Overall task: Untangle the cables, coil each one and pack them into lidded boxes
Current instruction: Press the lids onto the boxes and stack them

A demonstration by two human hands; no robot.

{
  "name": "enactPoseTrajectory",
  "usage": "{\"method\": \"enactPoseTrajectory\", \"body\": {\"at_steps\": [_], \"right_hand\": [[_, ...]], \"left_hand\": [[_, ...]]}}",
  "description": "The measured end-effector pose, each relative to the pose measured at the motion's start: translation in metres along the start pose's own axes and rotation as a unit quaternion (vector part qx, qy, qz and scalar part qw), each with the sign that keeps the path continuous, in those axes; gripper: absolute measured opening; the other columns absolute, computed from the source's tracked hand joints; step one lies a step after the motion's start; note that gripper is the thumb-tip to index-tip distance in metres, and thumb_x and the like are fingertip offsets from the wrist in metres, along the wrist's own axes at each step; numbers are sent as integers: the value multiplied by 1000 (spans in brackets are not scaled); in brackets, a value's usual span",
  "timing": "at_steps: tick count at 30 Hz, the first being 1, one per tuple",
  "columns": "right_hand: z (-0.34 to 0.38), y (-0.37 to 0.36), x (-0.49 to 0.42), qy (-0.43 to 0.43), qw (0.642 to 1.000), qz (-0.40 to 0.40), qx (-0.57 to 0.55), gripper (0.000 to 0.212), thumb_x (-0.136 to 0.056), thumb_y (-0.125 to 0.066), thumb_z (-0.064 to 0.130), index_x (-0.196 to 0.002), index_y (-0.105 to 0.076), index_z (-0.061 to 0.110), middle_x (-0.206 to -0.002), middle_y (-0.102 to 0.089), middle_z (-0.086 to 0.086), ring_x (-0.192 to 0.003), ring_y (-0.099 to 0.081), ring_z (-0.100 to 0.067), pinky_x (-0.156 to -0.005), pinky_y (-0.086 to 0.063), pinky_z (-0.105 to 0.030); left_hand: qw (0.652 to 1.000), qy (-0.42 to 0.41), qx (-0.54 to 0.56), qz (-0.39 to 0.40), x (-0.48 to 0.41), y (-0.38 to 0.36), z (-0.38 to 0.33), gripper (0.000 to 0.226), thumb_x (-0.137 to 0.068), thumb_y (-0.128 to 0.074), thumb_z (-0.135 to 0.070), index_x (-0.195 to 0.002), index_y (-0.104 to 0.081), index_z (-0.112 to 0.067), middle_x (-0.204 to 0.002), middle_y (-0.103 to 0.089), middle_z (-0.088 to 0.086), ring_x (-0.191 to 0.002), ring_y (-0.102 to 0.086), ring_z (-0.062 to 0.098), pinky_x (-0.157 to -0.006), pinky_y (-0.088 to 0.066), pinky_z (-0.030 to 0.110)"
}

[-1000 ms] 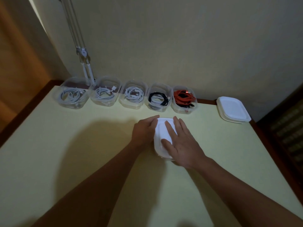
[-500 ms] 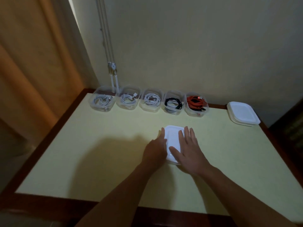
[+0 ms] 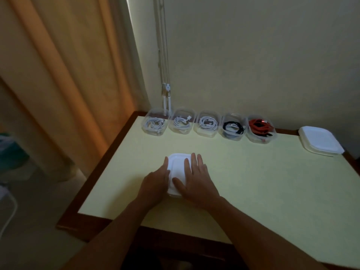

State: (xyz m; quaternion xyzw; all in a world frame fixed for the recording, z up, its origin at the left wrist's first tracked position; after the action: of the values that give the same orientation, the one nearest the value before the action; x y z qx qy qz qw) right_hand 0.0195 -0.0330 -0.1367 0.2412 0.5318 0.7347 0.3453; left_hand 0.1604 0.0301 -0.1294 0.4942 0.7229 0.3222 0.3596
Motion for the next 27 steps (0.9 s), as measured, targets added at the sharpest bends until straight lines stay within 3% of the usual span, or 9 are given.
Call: {"method": "enactPoseTrajectory", "body": {"at_steps": [6,10,13,16,18,20,22,25,27], "right_hand": [[46,-15,-22,14,1000,-7,-5,98,-87,-15,74,-158,-22,7,-167,-6,-22,-155,-2,-39,-123,-13,-54],[61,-20,-31,16,1000,-4,-6,99,-84,-10,72,-158,-21,7,-167,-4,-22,-155,-1,-40,-122,-12,-54],[62,-23,-32,18,1000,1,6,97,-85,-5,68,-159,-18,8,-167,-1,-22,-154,1,-41,-123,-13,-56],[59,-18,-28,24,1000,9,-13,78,-100,-19,62,-161,-9,13,-168,4,-17,-155,5,-37,-124,-9,-57],[47,-11,-18,11,998,-12,-65,72,-105,-28,55,-162,-7,16,-170,2,-11,-156,4,-31,-123,-5,-54],[22,-4,-2,-13,995,-33,-95,70,-106,-27,53,-162,-6,18,-170,1,-6,-156,6,-26,-124,-1,-51],[-14,-4,17,-47,995,-20,-80,71,-105,-25,55,-163,-4,20,-170,5,-4,-156,10,-25,-124,4,-48],[-69,0,43,-98,994,-8,-56,72,-105,-29,55,-162,-2,20,-170,5,-6,-155,10,-29,-125,4,-47],[-98,9,58,-113,992,-25,-45,71,-105,-35,49,-162,-6,17,-170,-1,-10,-156,6,-31,-126,1,-44]], "left_hand": [[999,29,-14,-13,3,27,45,68,-98,-22,-47,-155,-29,-11,-100,-72,16,-79,-68,21,-78,-55,33],[999,47,-24,5,4,36,59,69,-96,-20,-46,-157,-26,-14,-91,-71,15,-76,-66,22,-78,-56,38],[999,51,-19,2,4,36,61,69,-97,-20,-48,-157,-26,-15,-97,-71,17,-81,-67,25,-79,-55,37],[999,42,-27,7,2,36,63,69,-97,-20,-49,-156,-28,-14,-106,-70,17,-87,-67,25,-82,-54,36],[998,46,-34,35,0,33,62,72,-97,-18,-55,-157,-25,-15,-128,-63,18,-106,-65,28,-95,-52,40],[991,88,-73,71,-2,31,60,73,-99,-19,-60,-158,-20,-17,-154,-42,12,-134,-48,32,-113,-37,48],[983,117,-128,60,-7,31,51,70,-103,-22,-58,-159,-20,-16,-163,-28,7,-147,-30,33,-118,-21,52],[973,13,-227,42,-19,22,6,76,-103,-4,-58,-154,-35,-11,-161,-28,15,-146,-28,40,-115,-23,61],[978,-66,-196,25,-26,6,-37,76,-102,-11,-57,-150,-42,-7,-157,-36,16,-145,-33,41,-115,-26,59]]}}
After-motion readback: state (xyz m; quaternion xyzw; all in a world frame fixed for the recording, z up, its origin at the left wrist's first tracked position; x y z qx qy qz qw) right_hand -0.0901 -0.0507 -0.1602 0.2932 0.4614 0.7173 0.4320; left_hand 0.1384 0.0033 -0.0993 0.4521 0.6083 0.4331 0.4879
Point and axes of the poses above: each hand's wrist, its own x-axis away from the middle knuckle, its own y-axis out of the back of the hand, z = x × y, the point moved 5 cm from there along -x, towards the middle knuckle
